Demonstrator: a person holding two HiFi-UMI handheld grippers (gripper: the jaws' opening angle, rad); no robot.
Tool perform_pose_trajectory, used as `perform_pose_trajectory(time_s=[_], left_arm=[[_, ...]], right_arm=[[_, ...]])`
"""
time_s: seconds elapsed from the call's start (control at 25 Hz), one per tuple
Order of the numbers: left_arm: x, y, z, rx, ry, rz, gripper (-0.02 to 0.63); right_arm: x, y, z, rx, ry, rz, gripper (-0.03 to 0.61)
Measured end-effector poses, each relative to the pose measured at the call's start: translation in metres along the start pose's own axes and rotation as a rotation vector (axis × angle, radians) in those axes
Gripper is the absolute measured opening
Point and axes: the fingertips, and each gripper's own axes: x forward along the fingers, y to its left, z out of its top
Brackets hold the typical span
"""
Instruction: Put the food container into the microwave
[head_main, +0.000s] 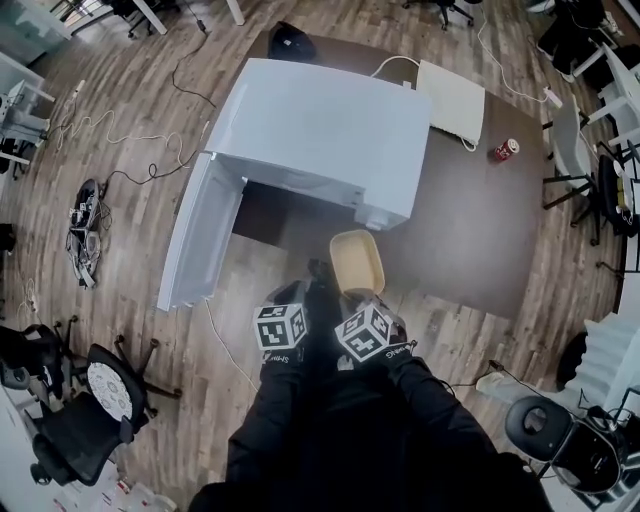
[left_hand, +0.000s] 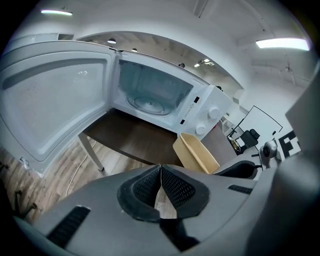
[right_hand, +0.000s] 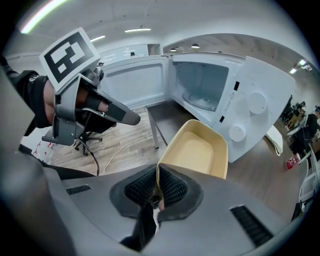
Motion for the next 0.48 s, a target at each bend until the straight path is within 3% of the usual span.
perform_pose_trajectory(time_s=[0.48], left_arm=[[-0.007,0.045,0.026,-0.07,-0.028,0.052,0.035]], right_arm=[[0.022,0.015,0.074,-0.139,-0.038,0.07,0.035]])
